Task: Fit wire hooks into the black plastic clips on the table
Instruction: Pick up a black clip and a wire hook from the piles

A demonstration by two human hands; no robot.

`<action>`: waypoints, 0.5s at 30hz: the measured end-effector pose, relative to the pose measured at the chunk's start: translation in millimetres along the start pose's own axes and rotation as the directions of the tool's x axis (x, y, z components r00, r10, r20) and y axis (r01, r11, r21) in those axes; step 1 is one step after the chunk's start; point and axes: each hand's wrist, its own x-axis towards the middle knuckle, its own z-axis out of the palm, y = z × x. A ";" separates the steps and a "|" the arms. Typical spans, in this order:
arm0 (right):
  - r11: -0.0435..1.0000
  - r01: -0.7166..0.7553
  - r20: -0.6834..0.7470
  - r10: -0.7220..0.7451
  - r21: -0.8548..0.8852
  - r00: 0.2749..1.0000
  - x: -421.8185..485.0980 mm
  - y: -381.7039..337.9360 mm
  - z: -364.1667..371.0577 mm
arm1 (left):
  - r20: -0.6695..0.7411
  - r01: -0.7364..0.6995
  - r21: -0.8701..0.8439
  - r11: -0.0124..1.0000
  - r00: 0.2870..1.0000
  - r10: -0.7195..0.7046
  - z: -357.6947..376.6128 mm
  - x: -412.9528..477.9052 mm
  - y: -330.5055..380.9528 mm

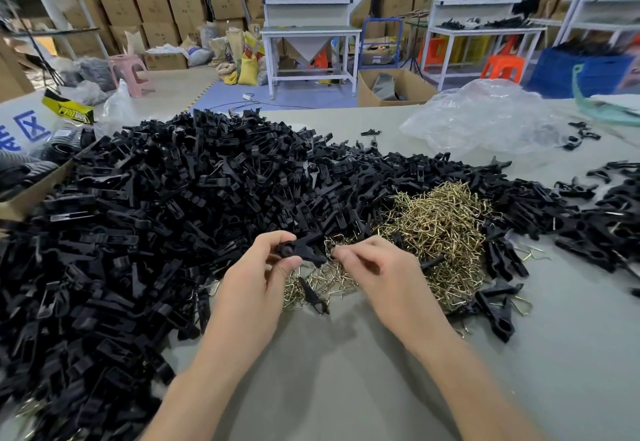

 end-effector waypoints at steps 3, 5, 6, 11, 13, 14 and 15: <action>0.851 -0.206 0.075 0.194 0.483 0.978 3.4 -6.1 -0.8 | 0.013 -0.030 -0.084 0.996 0.999 0.031 1.1 -1.8 6.5; 0.720 -0.282 0.145 0.247 0.634 0.958 5.3 -8.2 -1.5 | 0.016 -0.029 -0.121 0.992 0.999 0.031 1.6 -2.0 8.5; 0.676 -0.305 0.173 0.258 0.671 0.951 5.7 -8.0 -1.8 | 0.010 -0.030 -0.132 0.991 0.999 0.031 1.4 -1.9 8.9; 0.529 -0.419 0.299 0.302 0.738 0.905 9.2 -4.3 -0.8 | -0.015 -0.037 -0.160 0.986 0.999 0.035 -0.9 -3.5 11.2; 0.490 -0.455 0.350 0.295 0.744 0.889 9.0 -4.4 2.7 | 0.006 -0.043 -0.162 0.986 0.999 0.044 -0.1 -4.4 13.0; 0.467 -0.471 0.380 0.281 0.748 0.881 8.3 -4.5 4.5 | 0.017 -0.051 -0.158 0.986 0.998 0.054 0.6 -5.1 14.2; 0.446 -0.485 0.410 0.260 0.752 0.874 7.3 -5.0 5.7 | 0.024 -0.061 -0.155 0.986 0.998 0.065 1.2 -5.7 15.4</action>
